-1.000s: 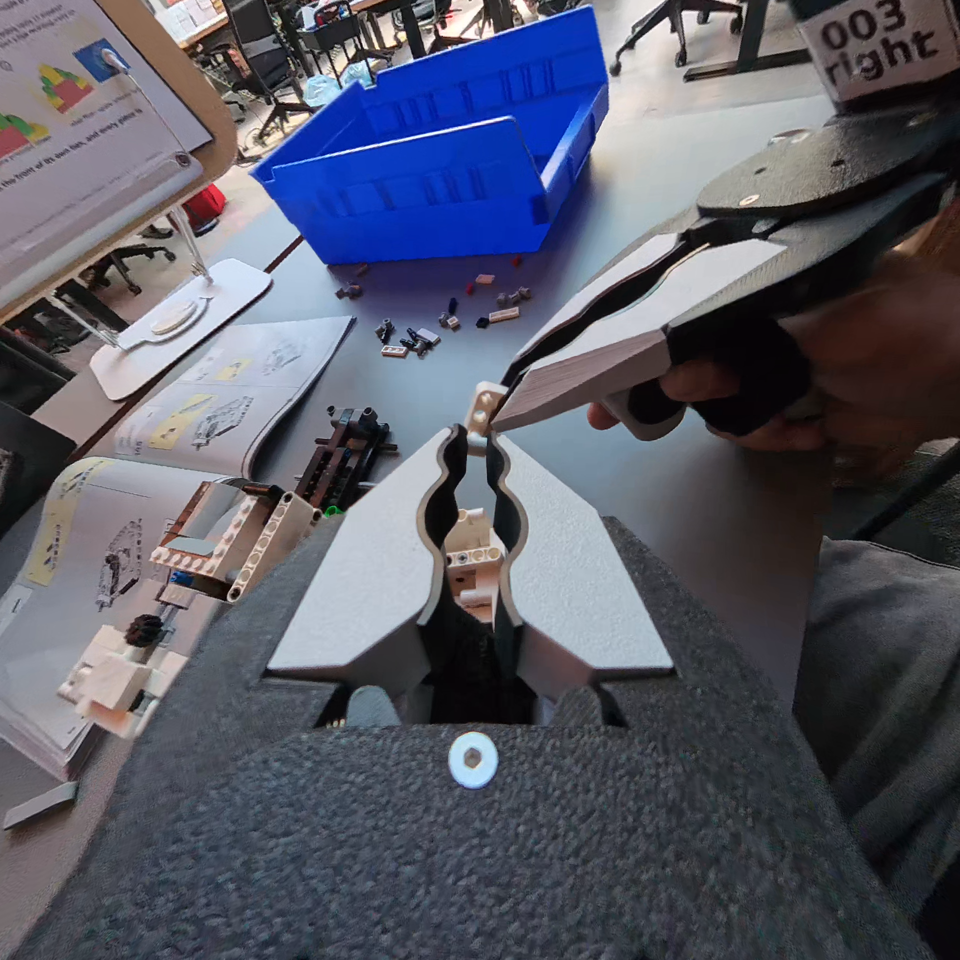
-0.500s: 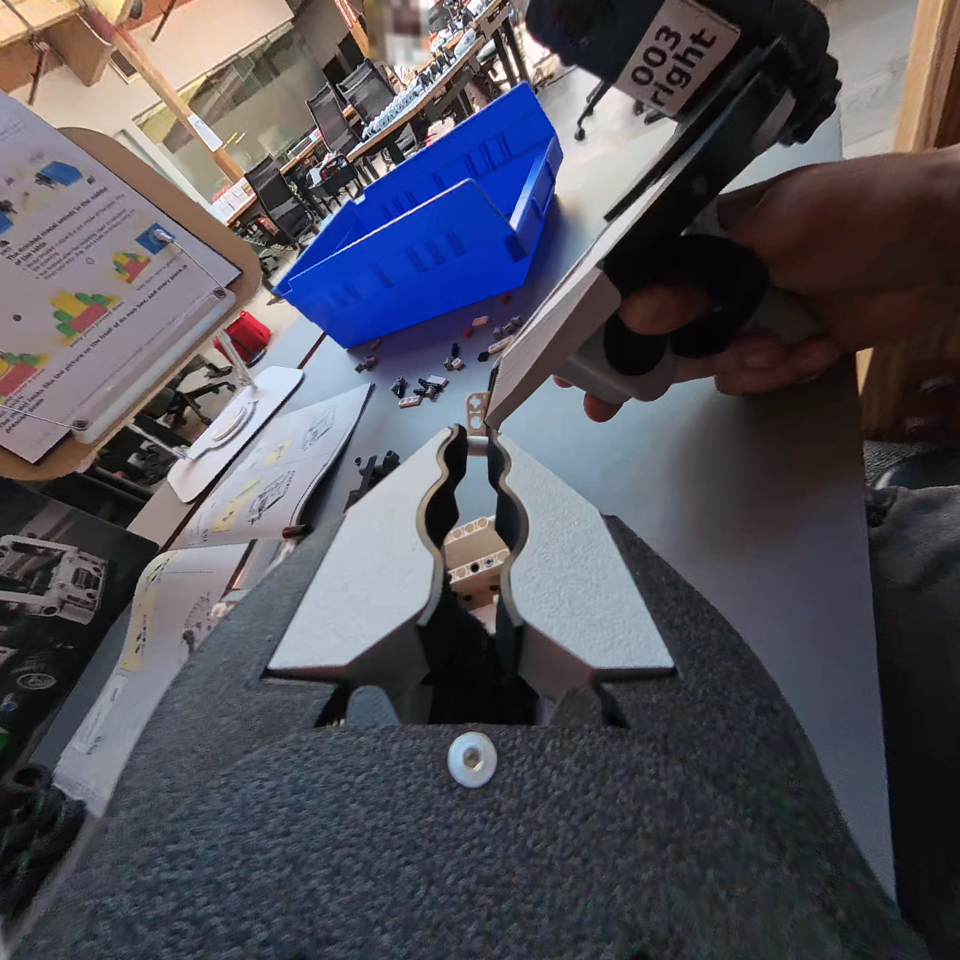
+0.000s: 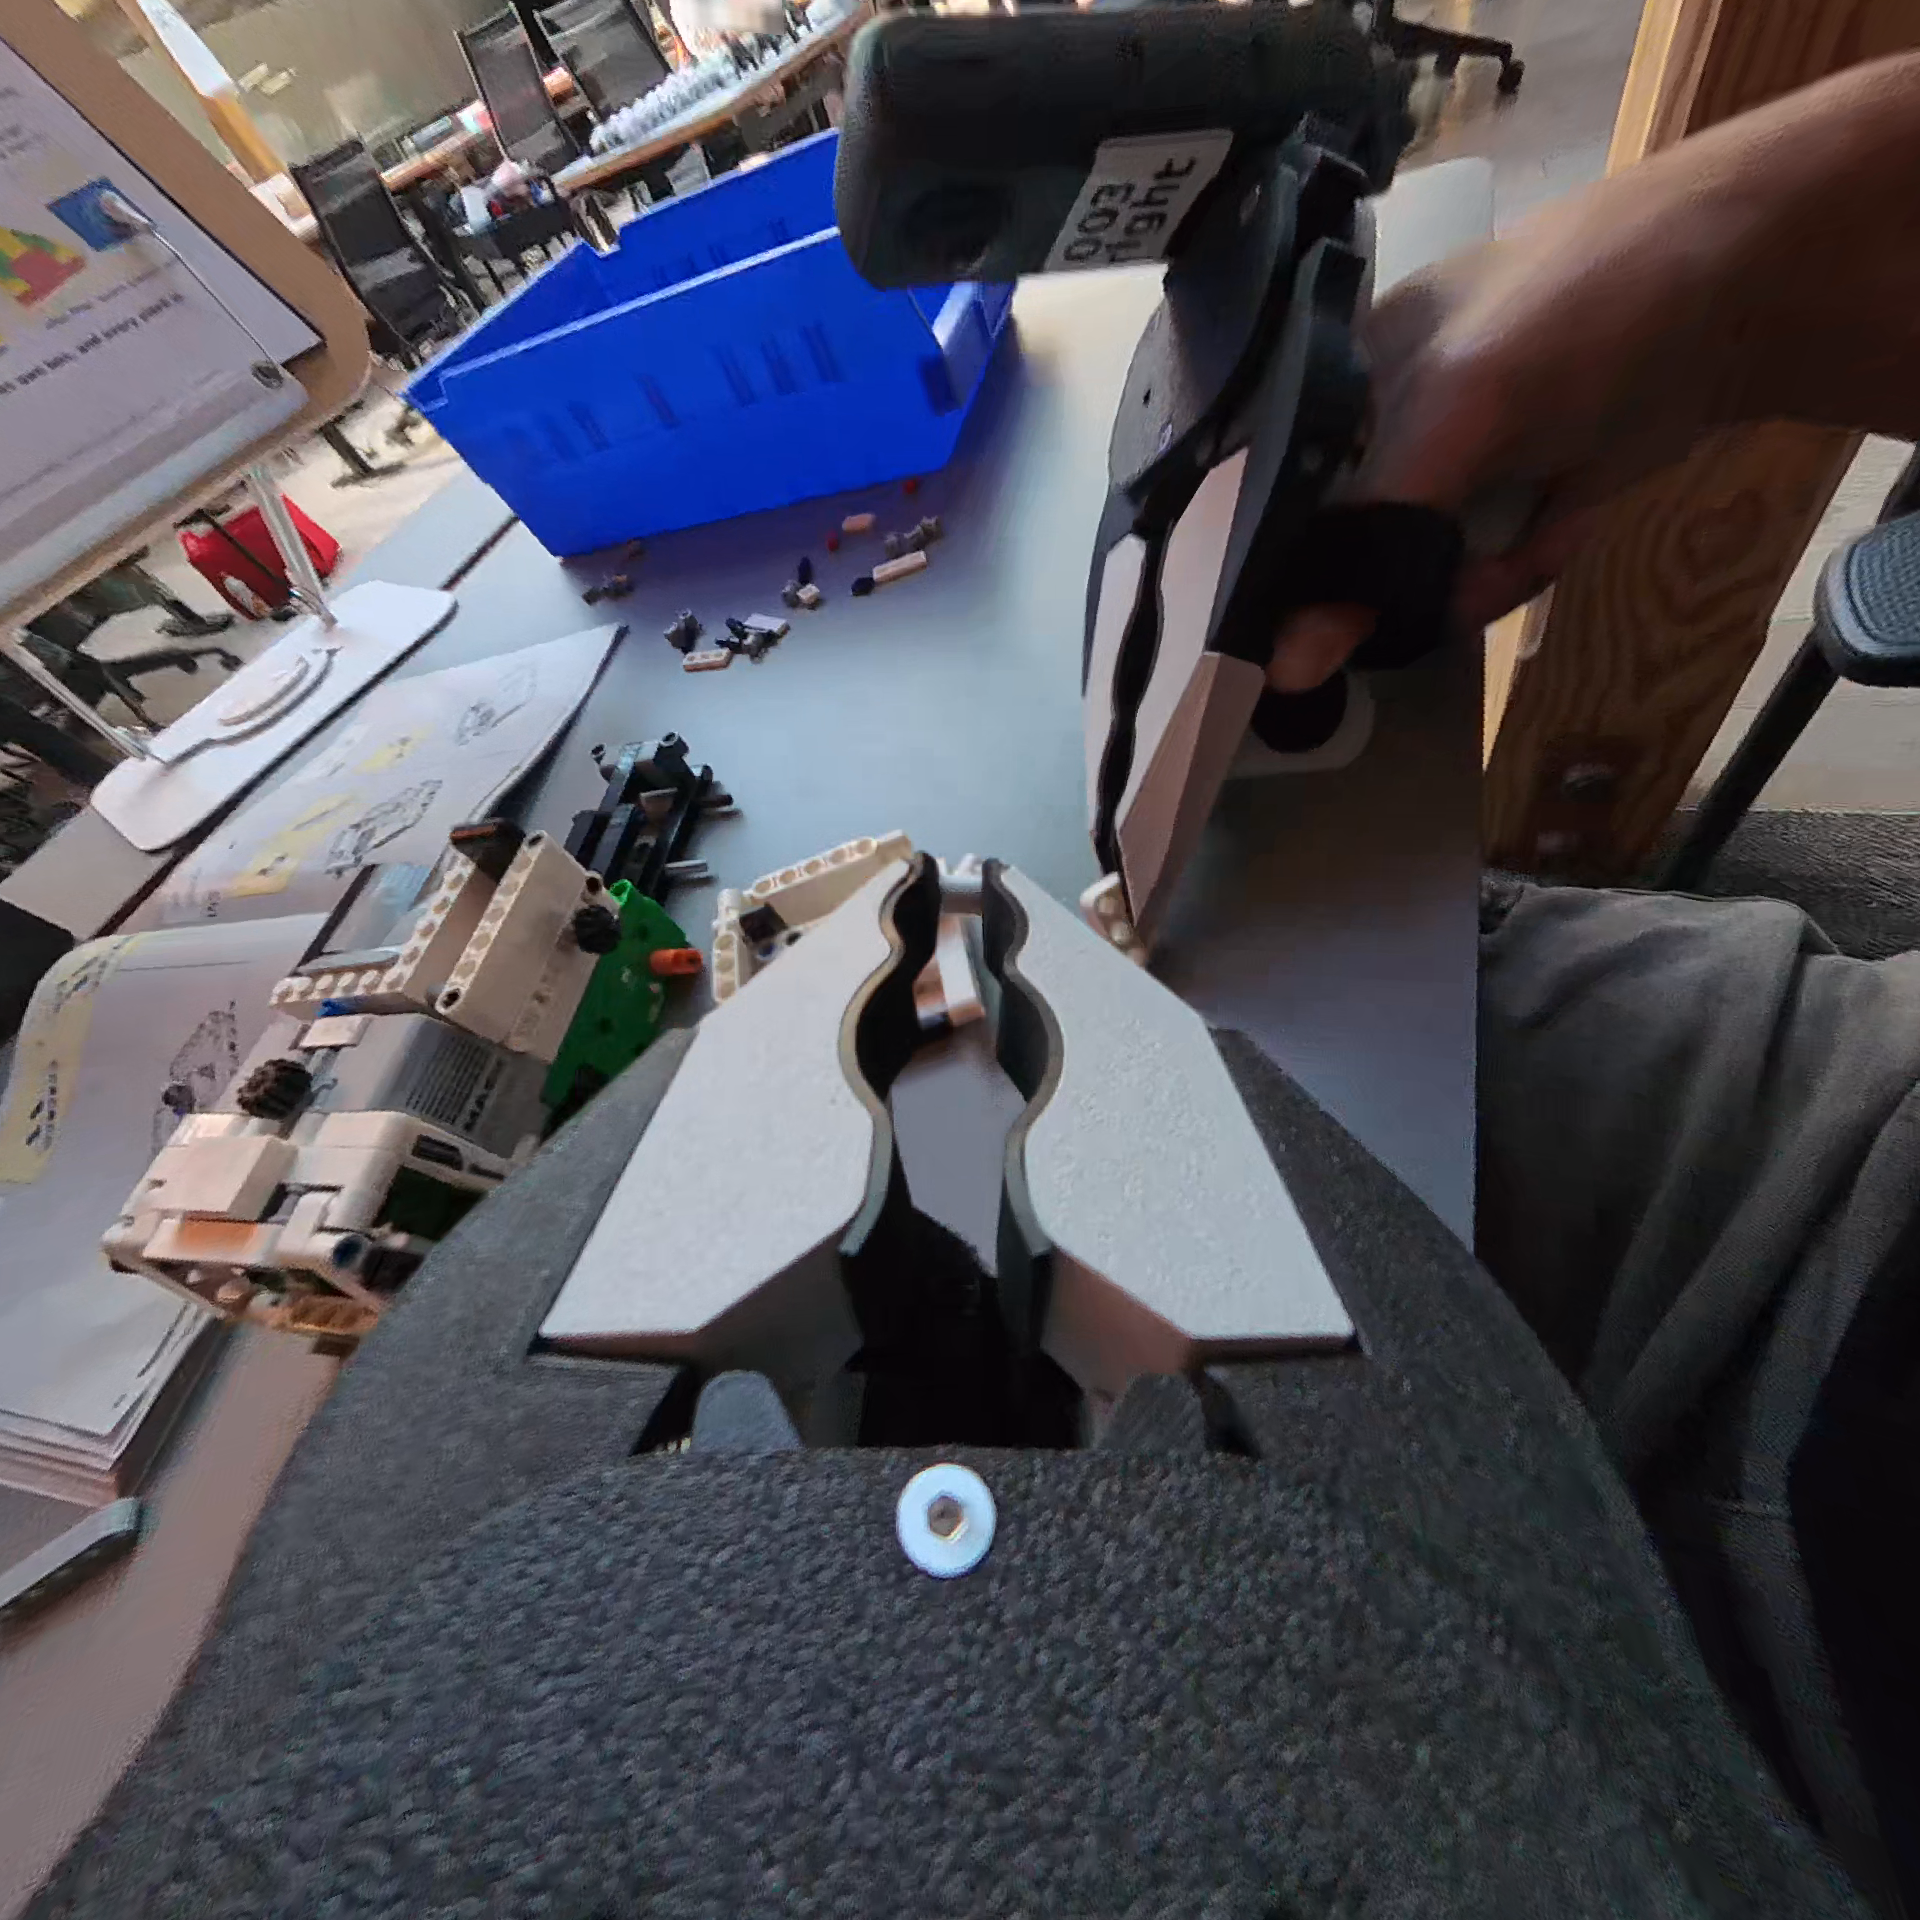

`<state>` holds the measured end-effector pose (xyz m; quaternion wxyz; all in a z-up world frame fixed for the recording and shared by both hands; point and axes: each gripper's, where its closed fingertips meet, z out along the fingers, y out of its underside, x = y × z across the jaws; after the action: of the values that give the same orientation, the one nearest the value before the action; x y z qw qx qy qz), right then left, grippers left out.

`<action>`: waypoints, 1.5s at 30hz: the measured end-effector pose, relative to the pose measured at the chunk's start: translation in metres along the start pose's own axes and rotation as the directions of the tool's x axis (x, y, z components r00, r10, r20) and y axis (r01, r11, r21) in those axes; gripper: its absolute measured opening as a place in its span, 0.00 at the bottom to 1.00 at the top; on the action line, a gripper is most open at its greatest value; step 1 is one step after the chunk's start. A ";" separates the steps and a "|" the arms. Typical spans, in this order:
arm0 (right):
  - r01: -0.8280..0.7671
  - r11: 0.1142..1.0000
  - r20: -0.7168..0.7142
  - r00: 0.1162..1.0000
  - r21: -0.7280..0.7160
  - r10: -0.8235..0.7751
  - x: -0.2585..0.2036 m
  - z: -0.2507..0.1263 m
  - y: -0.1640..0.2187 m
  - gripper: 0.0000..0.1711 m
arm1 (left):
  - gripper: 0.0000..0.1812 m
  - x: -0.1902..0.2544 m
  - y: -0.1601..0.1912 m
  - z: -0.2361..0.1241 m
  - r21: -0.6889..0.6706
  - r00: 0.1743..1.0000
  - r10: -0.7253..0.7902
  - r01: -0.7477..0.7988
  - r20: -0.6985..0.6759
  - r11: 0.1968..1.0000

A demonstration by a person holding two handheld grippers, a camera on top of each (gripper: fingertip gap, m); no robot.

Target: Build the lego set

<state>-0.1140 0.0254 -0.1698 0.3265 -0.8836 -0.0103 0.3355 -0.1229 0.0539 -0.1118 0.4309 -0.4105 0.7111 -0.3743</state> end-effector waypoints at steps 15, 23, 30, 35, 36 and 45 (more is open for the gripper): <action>0.301 0.952 -0.188 0.939 0.045 -0.288 -0.004 -0.028 -0.021 0.13 | 0.04 0.017 0.004 -0.002 0.032 0.995 -0.017 0.020 -0.099 0.999; 0.090 0.941 0.284 0.940 0.328 -0.189 -0.064 -0.023 -0.044 0.12 | 0.04 0.023 -0.017 -0.015 0.129 0.994 0.086 -0.076 -0.071 0.989; -0.105 0.950 0.519 0.852 0.295 -0.067 -0.077 -0.023 -0.044 0.07 | 0.04 0.026 -0.032 -0.024 0.185 0.988 0.152 -0.147 -0.016 0.972; -0.169 0.939 0.602 0.797 0.299 -0.048 -0.084 -0.031 -0.048 0.03 | 0.04 0.028 -0.039 -0.027 0.233 0.991 0.129 -0.119 -0.029 0.965; -0.172 0.936 0.594 0.803 0.308 -0.048 -0.083 -0.031 -0.049 0.02 | 0.04 0.027 -0.037 -0.026 0.222 0.992 0.125 -0.116 -0.026 0.968; 0.364 0.906 -0.241 0.919 0.215 -0.312 -0.045 -0.014 -0.054 0.02 | 0.04 0.007 -0.004 0.000 -0.081 0.945 0.266 -0.255 0.189 0.964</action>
<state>-0.1297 0.0494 -0.1037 0.4902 -0.8481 -0.0879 0.1809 -0.1241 0.0462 -0.1100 0.5337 -0.3602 0.7227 -0.2513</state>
